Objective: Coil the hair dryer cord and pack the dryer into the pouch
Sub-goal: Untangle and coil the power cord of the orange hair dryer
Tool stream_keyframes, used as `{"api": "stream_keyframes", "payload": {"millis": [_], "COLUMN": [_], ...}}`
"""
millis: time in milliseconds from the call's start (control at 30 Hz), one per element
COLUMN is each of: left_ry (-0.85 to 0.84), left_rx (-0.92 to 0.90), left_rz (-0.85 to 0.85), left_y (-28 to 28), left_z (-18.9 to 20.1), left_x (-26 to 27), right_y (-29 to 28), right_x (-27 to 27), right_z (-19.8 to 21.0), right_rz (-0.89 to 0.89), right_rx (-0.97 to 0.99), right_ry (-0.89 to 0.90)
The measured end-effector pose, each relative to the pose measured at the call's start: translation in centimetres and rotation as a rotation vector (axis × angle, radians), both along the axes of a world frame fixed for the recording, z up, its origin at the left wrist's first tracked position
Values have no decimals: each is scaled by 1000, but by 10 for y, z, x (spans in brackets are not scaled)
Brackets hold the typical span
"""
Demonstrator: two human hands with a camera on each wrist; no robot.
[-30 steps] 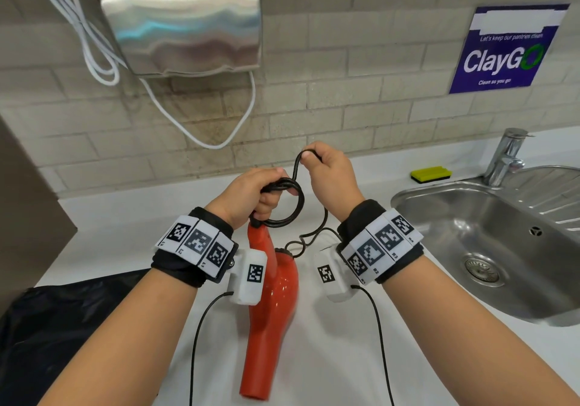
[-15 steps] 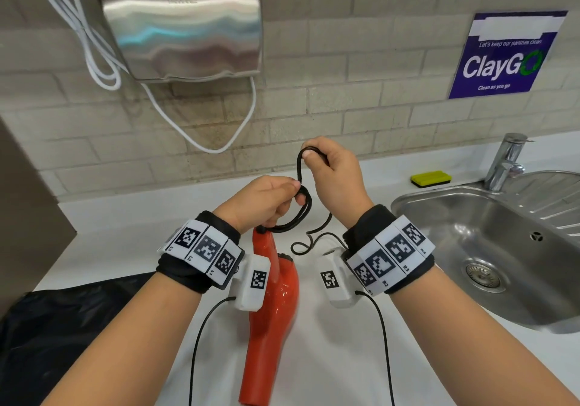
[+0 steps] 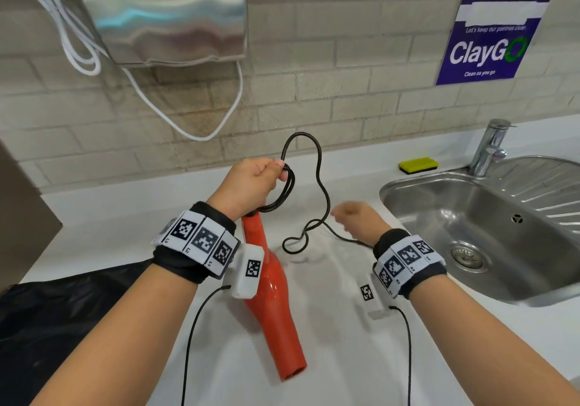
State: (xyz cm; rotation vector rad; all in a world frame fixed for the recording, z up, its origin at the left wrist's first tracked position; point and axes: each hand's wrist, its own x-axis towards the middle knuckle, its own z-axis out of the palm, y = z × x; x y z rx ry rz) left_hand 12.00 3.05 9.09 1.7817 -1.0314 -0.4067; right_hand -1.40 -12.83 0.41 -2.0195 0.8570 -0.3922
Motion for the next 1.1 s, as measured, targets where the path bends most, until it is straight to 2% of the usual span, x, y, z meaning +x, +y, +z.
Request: {"api": "stream_keyframes", "payload": {"millis": [100, 133, 200, 467, 633, 733, 900, 967, 1100], "left_ry": [29, 26, 21, 13, 5, -3, -7, -12, -9], "left_rx": [-8, -4, 3, 17, 44, 46, 58, 67, 63], "left_rz": [-14, -15, -8, -1, -8, -12, -10, -7, -10], "left_y": [-2, -3, -5, -8, -11, -13, -16, -17, -20], "left_z": [0, -1, 0, 0, 2, 3, 4, 4, 2], "left_x": [-4, -6, -8, -12, -15, -18, -21, -21, -17], "right_y": [-17, -20, -22, -21, -24, -27, -26, -24, -17], "right_x": [-11, -14, -18, -24, -26, -23, -21, -22, -21], "right_z": [-45, -58, -75, -81, -82, -79, -73, -72, -64], "right_rz": [0, 2, 8, -49, -41, -19, 22, 48, 146], "right_rx": [-252, -298, -360, -423, -543, -570, -549, -553, -416], "right_ry": [573, 682, 790, 856, 944, 920, 852, 908, 1007]}}
